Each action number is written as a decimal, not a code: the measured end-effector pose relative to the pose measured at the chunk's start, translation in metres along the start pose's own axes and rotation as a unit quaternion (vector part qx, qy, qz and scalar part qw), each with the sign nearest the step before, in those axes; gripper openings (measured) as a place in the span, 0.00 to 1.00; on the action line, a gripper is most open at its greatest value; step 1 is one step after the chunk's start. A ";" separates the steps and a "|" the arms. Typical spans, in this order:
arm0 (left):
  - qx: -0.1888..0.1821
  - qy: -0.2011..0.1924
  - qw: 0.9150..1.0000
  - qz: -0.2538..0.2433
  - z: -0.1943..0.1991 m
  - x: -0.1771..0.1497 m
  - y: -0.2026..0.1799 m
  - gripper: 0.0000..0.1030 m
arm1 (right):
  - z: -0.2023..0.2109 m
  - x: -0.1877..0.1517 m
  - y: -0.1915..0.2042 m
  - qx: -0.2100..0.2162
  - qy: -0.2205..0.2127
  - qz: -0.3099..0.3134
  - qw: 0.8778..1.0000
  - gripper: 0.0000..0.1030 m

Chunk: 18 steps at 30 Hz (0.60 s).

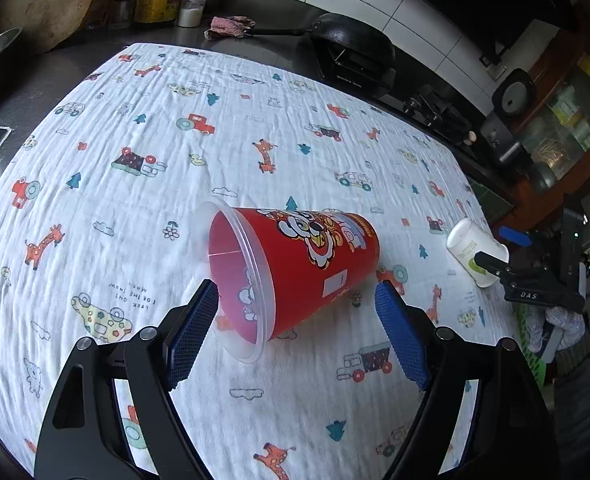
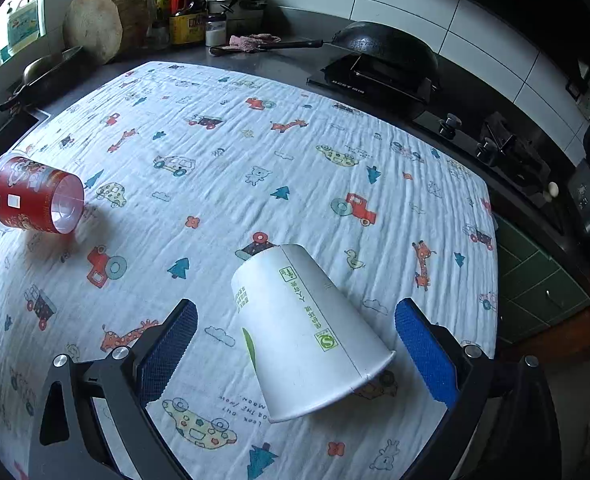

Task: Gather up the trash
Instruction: 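Grasp the red snack cup with the left tool while the right tool grasps the white paper cup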

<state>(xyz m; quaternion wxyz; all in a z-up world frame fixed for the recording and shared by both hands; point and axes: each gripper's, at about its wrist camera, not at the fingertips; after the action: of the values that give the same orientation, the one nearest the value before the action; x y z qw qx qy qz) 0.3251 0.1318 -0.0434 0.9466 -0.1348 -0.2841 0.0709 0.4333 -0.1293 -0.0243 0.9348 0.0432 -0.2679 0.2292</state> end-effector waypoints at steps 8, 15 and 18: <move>-0.022 -0.004 1.000 -0.008 -0.011 0.000 -0.009 0.67 | -0.021 0.002 0.006 -0.040 0.048 0.026 0.998 0.92; -0.024 -0.004 1.000 -0.018 -0.020 -0.002 -0.015 0.52 | -0.025 -0.006 0.009 -0.068 0.072 0.045 0.994 0.72; -0.019 -0.002 1.000 -0.019 -0.024 -0.003 -0.015 0.44 | -0.019 -0.008 0.005 -0.061 0.066 0.027 0.996 0.70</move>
<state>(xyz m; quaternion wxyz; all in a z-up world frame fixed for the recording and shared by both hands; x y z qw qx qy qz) 0.3364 0.1119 -0.0600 0.9445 -0.1471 -0.2900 0.0473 0.4346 -0.1244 -0.0451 0.9449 -0.0363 -0.2201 0.2396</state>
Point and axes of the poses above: each gripper's, at about its wrist camera, not at the fingertips, and z roughly against the way its jaws point, y to its left, x to its top, and after that the axes turned 6 degrees about x, right-handed
